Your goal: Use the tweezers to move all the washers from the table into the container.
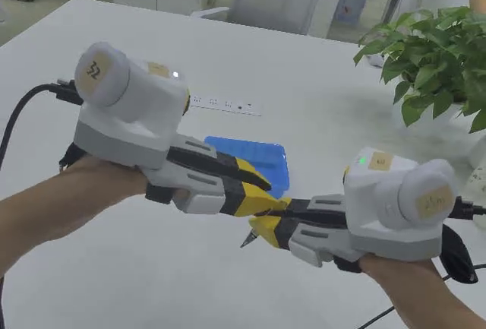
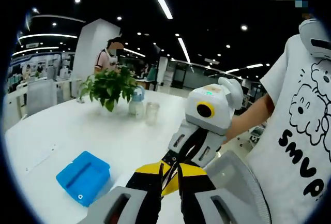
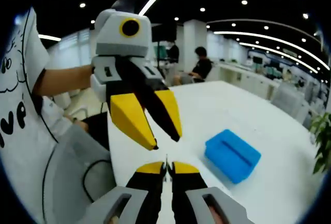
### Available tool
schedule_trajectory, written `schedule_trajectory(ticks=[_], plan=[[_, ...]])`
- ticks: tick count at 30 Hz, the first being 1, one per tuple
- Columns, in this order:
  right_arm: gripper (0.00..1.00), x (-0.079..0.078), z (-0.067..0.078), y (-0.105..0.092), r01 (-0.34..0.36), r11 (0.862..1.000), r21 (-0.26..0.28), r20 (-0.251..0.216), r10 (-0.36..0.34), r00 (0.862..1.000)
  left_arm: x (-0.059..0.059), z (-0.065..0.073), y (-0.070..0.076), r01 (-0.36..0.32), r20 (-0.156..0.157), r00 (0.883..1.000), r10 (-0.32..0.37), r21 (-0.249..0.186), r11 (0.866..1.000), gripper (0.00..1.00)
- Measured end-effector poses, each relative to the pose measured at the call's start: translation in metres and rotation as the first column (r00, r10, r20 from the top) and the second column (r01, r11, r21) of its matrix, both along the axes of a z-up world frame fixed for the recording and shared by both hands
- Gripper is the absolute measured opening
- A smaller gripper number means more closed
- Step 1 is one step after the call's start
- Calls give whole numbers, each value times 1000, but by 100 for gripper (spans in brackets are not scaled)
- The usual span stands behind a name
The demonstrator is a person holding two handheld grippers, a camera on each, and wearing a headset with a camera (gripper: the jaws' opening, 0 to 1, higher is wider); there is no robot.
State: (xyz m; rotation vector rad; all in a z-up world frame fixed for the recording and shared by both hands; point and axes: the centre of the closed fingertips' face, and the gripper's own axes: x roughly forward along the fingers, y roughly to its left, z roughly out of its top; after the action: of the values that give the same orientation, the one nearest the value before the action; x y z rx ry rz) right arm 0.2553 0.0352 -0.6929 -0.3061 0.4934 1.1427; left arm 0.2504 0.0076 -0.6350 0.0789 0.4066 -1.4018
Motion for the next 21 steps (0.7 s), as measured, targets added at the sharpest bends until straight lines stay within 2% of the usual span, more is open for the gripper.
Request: schedule_trajectory(ticks=[3, 5, 7, 9, 13, 15, 21], plan=[[1, -8, -1, 1, -26, 1000, -5, -11, 26, 1000, -3, -2, -1, 32, 1, 999, -32, 5, 999, 6], [1, -11, -2, 1, -37, 999, -10, -16, 37, 999, -14, -3, -2, 103, -13, 995, -103, 4, 995, 4], [1, -16, -3, 2, -60, 998, -21, -26, 60, 998, -15, -3, -4, 114, 1, 993, -114, -2, 993, 3], [1, -19, -4, 3, -76, 996, -35, -25, 75, 997, -19, -5, -7, 138, 1, 990, -138, -3, 990, 2], [1, -21, -4, 3, -89, 995, -39, -31, 88, 996, -29, -11, -11, 207, 8, 978, -207, 5, 978, 4], [1, -21, -5, 3, -92, 995, -46, -30, 91, 995, -29, -15, -13, 210, 12, 978, -210, 30, 977, 2], [1, -18, -10, 1, -85, 995, -50, -34, 83, 996, -23, -18, -13, 198, 53, 978, -200, 36, 980, 0]])
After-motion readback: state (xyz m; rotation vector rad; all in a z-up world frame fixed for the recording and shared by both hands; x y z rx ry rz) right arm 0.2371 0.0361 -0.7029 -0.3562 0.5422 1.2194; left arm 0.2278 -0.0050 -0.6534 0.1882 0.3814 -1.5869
